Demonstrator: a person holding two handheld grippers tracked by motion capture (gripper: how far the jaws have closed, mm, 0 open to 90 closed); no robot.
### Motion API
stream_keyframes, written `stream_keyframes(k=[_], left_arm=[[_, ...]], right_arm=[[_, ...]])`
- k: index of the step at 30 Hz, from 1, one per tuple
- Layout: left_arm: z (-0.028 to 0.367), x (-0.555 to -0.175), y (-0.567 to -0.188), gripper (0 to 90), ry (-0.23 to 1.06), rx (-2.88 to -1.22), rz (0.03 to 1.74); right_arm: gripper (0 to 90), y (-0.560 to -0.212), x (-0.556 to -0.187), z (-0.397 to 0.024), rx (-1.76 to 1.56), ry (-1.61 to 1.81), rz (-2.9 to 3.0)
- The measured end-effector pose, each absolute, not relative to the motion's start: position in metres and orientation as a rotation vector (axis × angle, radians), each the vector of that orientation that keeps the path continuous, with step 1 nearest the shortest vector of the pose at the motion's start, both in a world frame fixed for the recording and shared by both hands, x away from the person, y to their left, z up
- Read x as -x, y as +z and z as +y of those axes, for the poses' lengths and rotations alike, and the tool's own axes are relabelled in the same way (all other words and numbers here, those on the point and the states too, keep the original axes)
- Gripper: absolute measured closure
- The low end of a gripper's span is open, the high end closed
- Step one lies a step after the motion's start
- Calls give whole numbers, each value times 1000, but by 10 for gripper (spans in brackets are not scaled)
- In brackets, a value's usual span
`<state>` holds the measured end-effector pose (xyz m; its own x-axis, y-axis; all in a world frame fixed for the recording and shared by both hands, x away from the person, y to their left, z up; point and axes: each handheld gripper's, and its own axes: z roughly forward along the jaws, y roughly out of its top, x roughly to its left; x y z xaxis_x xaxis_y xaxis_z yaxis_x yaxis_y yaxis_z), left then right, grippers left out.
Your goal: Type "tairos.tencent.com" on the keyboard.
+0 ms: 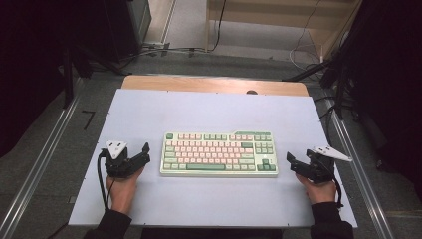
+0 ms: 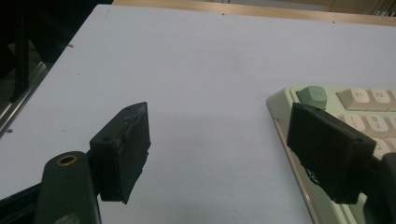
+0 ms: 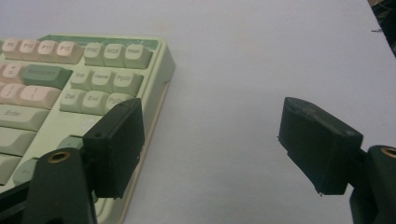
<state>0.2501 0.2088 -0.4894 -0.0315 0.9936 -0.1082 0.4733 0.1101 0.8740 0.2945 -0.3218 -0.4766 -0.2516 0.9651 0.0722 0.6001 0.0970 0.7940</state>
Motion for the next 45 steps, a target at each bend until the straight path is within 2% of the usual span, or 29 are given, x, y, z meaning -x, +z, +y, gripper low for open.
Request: stream_keyframes(k=[45], left_arm=[[169, -255, -488, 257, 780, -1544, 1510]], right_arm=[[243, -471, -298, -260, -1376, 1058, 2041]])
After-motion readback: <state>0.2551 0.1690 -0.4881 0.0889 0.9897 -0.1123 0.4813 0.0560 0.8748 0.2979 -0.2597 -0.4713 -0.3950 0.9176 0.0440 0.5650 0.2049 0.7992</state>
